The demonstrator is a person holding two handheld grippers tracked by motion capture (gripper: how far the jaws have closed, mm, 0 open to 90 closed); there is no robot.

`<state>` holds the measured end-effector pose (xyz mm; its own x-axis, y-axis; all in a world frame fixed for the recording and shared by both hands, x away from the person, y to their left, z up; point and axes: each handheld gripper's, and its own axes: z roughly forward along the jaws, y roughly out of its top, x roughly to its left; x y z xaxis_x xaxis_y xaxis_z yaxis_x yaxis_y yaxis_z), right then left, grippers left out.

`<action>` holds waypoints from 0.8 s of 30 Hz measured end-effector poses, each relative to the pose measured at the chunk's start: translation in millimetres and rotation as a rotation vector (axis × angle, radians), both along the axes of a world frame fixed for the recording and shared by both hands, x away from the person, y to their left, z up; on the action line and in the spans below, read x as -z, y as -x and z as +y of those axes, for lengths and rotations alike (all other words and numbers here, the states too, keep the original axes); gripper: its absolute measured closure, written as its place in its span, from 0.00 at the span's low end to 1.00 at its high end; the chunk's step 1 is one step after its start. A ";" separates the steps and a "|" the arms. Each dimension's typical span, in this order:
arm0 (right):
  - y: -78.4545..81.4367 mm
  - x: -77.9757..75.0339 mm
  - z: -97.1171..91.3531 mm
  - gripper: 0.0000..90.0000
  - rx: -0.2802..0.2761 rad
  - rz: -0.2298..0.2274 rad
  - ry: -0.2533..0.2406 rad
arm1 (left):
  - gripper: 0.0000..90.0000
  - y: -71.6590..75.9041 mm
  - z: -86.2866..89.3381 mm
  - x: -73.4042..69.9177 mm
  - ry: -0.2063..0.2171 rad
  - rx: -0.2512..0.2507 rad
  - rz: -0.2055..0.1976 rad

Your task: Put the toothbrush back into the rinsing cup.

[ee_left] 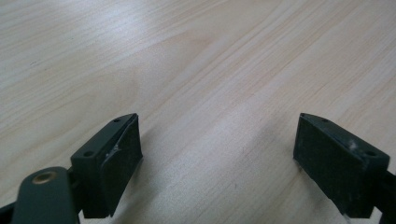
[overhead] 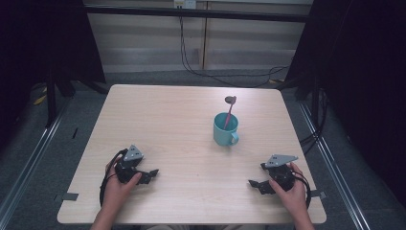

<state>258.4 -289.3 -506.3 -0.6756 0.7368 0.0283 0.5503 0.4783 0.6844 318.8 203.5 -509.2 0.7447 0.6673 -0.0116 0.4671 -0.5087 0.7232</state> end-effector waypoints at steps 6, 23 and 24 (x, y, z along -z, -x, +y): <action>3.3 4.3 -2.4 0.16 0.009 -0.038 -0.031 | 0.16 0.1 0.0 -0.1 -0.002 -0.003 -0.001; 4.4 4.9 -2.8 0.15 0.009 -0.042 -0.033 | 0.16 0.4 -0.3 0.2 0.005 -0.008 -0.001; 4.4 4.9 -2.7 0.15 0.010 -0.042 -0.032 | 0.16 0.4 -0.2 0.2 0.004 -0.008 -0.001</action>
